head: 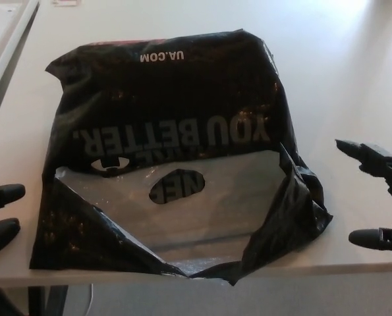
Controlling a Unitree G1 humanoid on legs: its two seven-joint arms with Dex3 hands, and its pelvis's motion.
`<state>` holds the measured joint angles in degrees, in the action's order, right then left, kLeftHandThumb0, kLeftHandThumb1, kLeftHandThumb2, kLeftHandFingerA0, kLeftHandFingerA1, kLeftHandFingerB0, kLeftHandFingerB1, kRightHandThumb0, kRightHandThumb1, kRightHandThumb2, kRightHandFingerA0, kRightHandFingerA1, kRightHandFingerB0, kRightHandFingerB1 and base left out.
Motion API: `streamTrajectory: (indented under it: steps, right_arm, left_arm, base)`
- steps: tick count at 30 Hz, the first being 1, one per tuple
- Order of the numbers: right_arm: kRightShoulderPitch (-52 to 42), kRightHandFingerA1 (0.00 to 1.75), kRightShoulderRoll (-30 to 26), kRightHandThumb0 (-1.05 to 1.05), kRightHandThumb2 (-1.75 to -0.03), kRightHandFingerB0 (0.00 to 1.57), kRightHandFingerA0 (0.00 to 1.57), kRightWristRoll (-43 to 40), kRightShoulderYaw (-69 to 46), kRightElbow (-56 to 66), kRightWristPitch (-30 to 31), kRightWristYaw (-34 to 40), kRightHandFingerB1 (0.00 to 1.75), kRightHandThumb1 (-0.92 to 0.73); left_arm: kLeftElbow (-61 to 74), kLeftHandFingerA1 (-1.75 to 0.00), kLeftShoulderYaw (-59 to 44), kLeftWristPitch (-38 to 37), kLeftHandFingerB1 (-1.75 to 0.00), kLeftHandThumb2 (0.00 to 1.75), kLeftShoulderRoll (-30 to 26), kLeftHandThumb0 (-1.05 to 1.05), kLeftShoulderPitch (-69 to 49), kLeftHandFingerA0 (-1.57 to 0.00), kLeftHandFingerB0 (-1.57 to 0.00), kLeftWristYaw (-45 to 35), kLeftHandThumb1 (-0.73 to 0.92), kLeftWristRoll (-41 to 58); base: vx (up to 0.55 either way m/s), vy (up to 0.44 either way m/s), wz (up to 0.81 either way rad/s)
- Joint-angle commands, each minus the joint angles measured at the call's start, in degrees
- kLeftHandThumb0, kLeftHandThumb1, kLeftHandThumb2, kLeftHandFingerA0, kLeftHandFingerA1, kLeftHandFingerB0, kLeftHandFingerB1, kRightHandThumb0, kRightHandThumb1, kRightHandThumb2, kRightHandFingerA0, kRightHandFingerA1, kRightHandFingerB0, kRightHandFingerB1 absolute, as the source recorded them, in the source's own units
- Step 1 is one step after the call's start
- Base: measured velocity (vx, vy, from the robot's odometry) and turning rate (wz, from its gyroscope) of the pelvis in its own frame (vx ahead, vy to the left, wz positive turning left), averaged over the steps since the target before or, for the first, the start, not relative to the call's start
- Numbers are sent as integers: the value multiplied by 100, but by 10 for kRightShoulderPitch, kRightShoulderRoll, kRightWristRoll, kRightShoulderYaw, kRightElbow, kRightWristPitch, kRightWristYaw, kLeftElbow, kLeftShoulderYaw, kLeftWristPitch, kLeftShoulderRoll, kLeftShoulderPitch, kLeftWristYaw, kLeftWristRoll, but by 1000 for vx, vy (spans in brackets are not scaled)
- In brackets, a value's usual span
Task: A plastic bag is kept infront of the robot in the middle of the desk and the robot uses both its hands to grab it from the top and lifts it up and then releases it.
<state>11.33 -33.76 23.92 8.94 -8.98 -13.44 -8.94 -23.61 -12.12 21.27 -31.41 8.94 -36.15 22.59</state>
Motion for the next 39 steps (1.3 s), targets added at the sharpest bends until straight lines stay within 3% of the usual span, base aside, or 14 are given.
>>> streamTrajectory:
  steps: [1,4,5,6,14,15,17,18,23,25,26,34,36,39]
  right_arm:
    - [25,48,14,-83,-85,5,31,14,14,-52,44,-21,12,-44]
    - [52,48,24,-83,-86,4,31,33,35,-110,35,-7,11,-44]
    - [61,47,28,-83,-86,4,30,39,41,-131,30,-1,12,-45]
    - [72,48,31,-83,-86,4,32,43,48,-155,23,5,12,-44]
    - [163,45,76,-92,-88,3,29,62,91,-327,18,42,3,-53]
    - [171,34,84,-90,-59,0,31,64,95,-338,22,47,22,-58]
    - [180,34,95,-89,-58,0,31,67,102,-348,27,55,21,-58]
    - [185,45,102,-85,-87,4,23,69,107,-356,14,63,11,-45]
    - [187,44,123,-85,-88,3,21,70,120,-350,9,69,7,-46]
    - [186,44,129,-85,-89,2,19,73,126,-338,15,66,7,-45]
    - [184,44,133,-85,-89,1,18,76,130,-325,19,64,7,-46]
    - [173,45,150,-85,-89,0,18,78,142,-282,27,55,7,-46]
    - [163,45,148,-84,-89,0,16,77,143,-261,32,47,8,-45]
    - [153,46,142,-82,-88,0,18,77,145,-232,36,35,10,-45]
  left_arm:
    - [-15,-41,13,47,-37,73,9,-70,-21,-32,-15,12,37,-15]
    - [-11,-39,14,40,-38,72,11,-69,-25,-24,-17,18,37,-18]
    - [-9,-51,13,38,-50,81,14,-31,-26,-7,-7,26,14,-19]
    - [-8,-28,12,37,-31,55,16,-65,-27,-20,-18,33,44,-21]
    - [-1,-38,14,33,-38,71,36,-67,-38,-23,-13,68,37,-29]
    - [4,-39,18,33,-38,72,37,-69,-40,-23,-13,72,38,-33]
    - [7,-39,23,31,-38,73,38,-70,-42,-24,-12,75,38,-35]
    - [9,-29,26,29,-30,56,38,-70,-44,-24,-13,78,44,-38]
    - [10,-39,31,26,-34,76,41,-67,-41,-16,-4,86,38,-38]
    - [14,-30,33,33,-30,55,42,-70,-38,-26,-10,92,45,-37]
    - [15,-60,36,36,-27,76,44,-86,-35,-67,-8,96,46,-38]
    - [28,-48,58,56,-31,80,34,-75,-23,-28,-4,78,42,-33]
    - [32,-52,63,57,-29,76,30,-77,-23,-51,-6,71,43,-31]
    - [51,-48,70,74,-26,75,16,-68,-27,-35,-3,53,40,-22]
  base:
    - [0,0,0]
    - [0,0,0]
    - [0,0,0]
    - [0,0,0]
    - [0,0,0]
    - [0,0,0]
    - [0,0,0]
    - [0,0,0]
    - [0,0,0]
    - [0,0,0]
    - [0,0,0]
    - [0,0,0]
    - [0,0,0]
    - [0,0,0]
